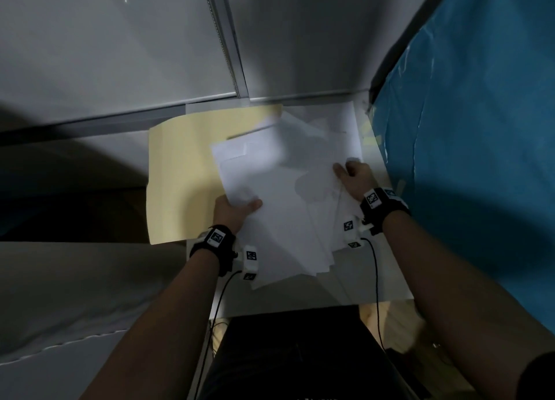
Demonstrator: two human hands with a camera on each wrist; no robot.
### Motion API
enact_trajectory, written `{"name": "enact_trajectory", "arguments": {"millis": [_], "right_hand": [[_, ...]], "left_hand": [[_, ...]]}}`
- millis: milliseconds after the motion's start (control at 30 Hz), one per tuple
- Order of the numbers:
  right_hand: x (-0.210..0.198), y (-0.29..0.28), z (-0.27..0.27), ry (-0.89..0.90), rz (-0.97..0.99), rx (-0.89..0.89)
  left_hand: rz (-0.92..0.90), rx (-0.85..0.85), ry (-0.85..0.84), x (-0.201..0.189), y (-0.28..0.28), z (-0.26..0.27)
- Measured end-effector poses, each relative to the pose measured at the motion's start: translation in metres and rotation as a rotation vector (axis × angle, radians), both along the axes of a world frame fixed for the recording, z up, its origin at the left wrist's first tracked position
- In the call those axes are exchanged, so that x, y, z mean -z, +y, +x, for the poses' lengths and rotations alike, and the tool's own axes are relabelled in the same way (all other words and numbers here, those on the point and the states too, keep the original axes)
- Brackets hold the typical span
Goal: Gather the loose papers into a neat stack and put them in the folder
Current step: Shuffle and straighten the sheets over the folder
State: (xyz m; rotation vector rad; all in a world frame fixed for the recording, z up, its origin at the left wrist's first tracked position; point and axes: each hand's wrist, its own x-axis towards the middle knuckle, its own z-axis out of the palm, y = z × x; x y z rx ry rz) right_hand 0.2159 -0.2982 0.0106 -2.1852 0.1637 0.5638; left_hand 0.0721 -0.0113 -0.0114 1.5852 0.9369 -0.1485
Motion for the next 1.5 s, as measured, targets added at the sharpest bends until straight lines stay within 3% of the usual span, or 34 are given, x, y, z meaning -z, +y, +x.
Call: {"name": "enact_trajectory", "arguments": {"millis": [100,200,367,533,633,700,767,833,967,1100,1333,1500], "right_hand": [[-0.005,0.015,-0.007,0.168,0.210,-0.040],[0.000,0.018,-0.018,0.280,0.271,-0.102],[0.003,0.021,-0.027,0.222,0.233,-0.143],[-0.016,-0.006,-0.026,0.331,0.559,-0.052],[-0.018,-0.013,-0.022,0.362,0.641,-0.056],[-0.013,-0.002,-0.022,0.318,0.540,-0.108],[-0.015,0.012,-0.024,0.260,0.375,-0.151],[-0.025,0.024,-0.022,0.188,0.314,-0.099],[-0.081,0.037,-0.015,-0.064,0.427,0.024],[-0.126,0.039,-0.019,-0.233,0.380,-0.031],[-0.099,0.032,-0.029,-0.145,0.457,0.001],[-0.072,0.049,-0.028,-0.145,0.442,0.074]], "left_hand": [[0.070,0.054,0.003,0.001,-0.013,0.004],[0.059,0.015,0.004,0.002,-0.025,0.008],[0.067,0.024,-0.037,-0.001,-0.034,0.010],[0.058,-0.139,-0.233,-0.020,-0.018,0.010],[-0.101,0.017,-0.240,-0.036,-0.011,0.015],[-0.109,0.168,-0.204,-0.048,-0.018,0.020],[0.005,0.198,-0.196,-0.054,-0.030,0.025],[0.067,0.110,-0.262,-0.066,-0.040,0.028],[0.073,-0.117,-0.512,-0.110,-0.042,0.033],[0.101,-0.139,-0.646,-0.137,-0.037,0.032],[0.125,0.040,-0.574,-0.124,-0.028,0.028],[0.089,-0.042,-0.380,-0.099,-0.039,0.037]]}}
